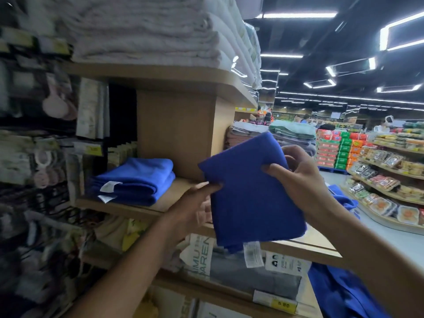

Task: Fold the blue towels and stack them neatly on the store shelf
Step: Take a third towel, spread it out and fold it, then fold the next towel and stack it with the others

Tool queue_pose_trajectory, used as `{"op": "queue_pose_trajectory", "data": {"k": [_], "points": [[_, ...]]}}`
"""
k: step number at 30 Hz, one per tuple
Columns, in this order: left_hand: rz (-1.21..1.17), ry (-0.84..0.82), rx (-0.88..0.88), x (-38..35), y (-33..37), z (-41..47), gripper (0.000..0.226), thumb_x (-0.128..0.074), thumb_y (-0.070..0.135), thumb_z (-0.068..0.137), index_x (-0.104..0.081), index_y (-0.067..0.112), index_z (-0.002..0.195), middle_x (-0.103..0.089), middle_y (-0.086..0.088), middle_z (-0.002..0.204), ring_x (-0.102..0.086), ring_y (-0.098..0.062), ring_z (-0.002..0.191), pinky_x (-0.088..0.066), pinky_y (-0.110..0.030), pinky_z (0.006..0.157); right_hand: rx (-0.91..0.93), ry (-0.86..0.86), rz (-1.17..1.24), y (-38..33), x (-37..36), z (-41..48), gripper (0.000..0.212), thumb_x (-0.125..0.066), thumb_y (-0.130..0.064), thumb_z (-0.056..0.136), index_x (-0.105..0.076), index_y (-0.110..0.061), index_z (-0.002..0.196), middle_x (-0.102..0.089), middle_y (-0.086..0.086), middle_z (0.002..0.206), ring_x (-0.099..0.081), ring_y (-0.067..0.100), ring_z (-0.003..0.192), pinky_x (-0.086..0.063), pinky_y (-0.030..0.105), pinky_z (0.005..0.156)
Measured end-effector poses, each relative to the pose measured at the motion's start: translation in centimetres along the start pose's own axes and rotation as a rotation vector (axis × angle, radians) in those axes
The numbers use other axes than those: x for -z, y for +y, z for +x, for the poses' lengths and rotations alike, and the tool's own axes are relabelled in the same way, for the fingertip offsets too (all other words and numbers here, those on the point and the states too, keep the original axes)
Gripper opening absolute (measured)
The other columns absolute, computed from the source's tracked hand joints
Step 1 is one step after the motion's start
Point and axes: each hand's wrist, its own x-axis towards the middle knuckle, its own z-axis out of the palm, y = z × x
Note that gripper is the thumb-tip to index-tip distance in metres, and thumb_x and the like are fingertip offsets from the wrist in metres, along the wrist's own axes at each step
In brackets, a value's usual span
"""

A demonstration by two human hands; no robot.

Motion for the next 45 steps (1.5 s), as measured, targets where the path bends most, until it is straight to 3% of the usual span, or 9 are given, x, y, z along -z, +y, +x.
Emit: {"op": "queue_pose_trajectory", "data": {"k": [6,10,14,22,26,31,36,39,45], "points": [[0.142,0.051,0.052,5.3,7.6,-1.7,0.049,-0.080,0.031,0.075,-0.070,0.016,0.121,-0.073,-0.005,0.120,-0.072,-0.022,0.104,-0.058,-0.036,0.076,-0.042,-0.001,0.249,-2.2,-5.7,6.4,0.027,-0.077,-0.024,0.078,-0.068,-0.016,0.102,-0.076,0.000,0.084,-0.071,0.012,0.070,-0.053,0.027,0.057],[0.336,0.265,-0.083,8.7,14.2,-1.8,0.018,-0.067,0.018,0.090,-0.069,0.012,0.106,-0.069,-0.012,0.102,-0.066,-0.025,0.086,-0.051,-0.032,0.077,-0.109,-0.049,0.342,-2.3,-12.2,10.4,0.032,-0.076,-0.025,0.082,-0.064,-0.005,0.105,-0.069,0.021,0.094,-0.064,0.029,0.079,-0.048,0.042,0.066],[0.578,0.478,-0.176,12.2,19.4,-1.2,0.009,-0.063,0.011,0.093,-0.067,0.011,0.086,-0.068,-0.007,0.066,-0.061,-0.022,0.062,-0.049,-0.026,0.057,-0.100,-0.004,0.274,-1.4,-19.1,13.9,0.026,-0.072,-0.027,0.092,-0.056,-0.014,0.076,-0.055,0.007,0.070,-0.054,0.019,0.064,-0.038,0.022,0.045],[1.246,0.539,0.225,19.3,16.1,0.4,0.005,-0.059,0.013,0.092,-0.061,0.012,0.087,-0.062,-0.015,0.088,-0.060,-0.026,0.073,-0.047,-0.034,0.067,-0.437,-0.175,0.092,5.9,-27.8,13.4,0.041,-0.071,-0.032,0.087,-0.057,-0.006,0.115,-0.063,0.013,0.107,-0.066,0.027,0.092,-0.057,0.033,0.051],[1.254,0.610,-0.079,21.0,14.5,1.7,0.048,-0.062,0.007,0.093,-0.050,0.012,0.140,-0.060,-0.015,0.130,-0.062,-0.030,0.109,-0.052,-0.040,0.091,-0.338,-0.198,0.188,7.6,-27.7,13.0,0.034,-0.074,-0.027,0.086,-0.063,-0.008,0.113,-0.070,0.017,0.109,-0.070,0.025,0.089,-0.057,0.031,0.054],[1.369,0.535,-0.103,20.5,16.3,1.5,0.040,-0.063,0.011,0.096,-0.060,0.016,0.135,-0.062,-0.008,0.135,-0.059,-0.019,0.115,-0.047,-0.030,0.098,-0.369,-0.263,0.212,7.4,-27.0,13.1,0.033,-0.078,-0.033,0.088,-0.066,-0.012,0.109,-0.069,0.007,0.098,-0.067,0.018,0.082,-0.057,0.027,0.052],[1.684,0.612,-0.302,18.6,12.6,-1.0,0.045,-0.039,0.055,0.100,-0.061,0.034,0.134,-0.059,0.001,0.140,-0.056,-0.021,0.124,-0.046,-0.037,0.104,-0.140,-0.323,-0.173,8.0,-24.5,12.8,0.027,-0.057,-0.044,0.098,-0.065,-0.020,0.106,-0.067,0.003,0.092,-0.066,0.024,0.084,-0.060,0.037,0.059],[1.723,0.420,-0.163,18.1,9.0,-1.7,0.085,-0.012,0.090,0.080,-0.026,0.048,0.153,-0.022,0.011,0.164,-0.015,-0.019,0.152,-0.021,-0.045,0.121,0.281,-0.385,-0.526,9.1,-21.0,11.7,0.020,-0.054,-0.037,0.100,-0.062,-0.024,0.086,-0.060,-0.006,0.084,-0.058,0.027,0.094,-0.051,0.044,0.088],[1.762,0.234,-0.014,20.2,9.4,0.1,0.087,-0.016,0.089,0.079,-0.010,0.049,0.156,-0.005,0.018,0.167,0.002,-0.011,0.154,-0.010,-0.051,0.123,0.515,-0.474,-0.716,10.7,-13.2,9.8,0.010,-0.061,-0.030,0.094,-0.067,-0.033,0.102,-0.055,-0.012,0.104,-0.058,0.013,0.095,-0.054,0.042,0.079]]}}
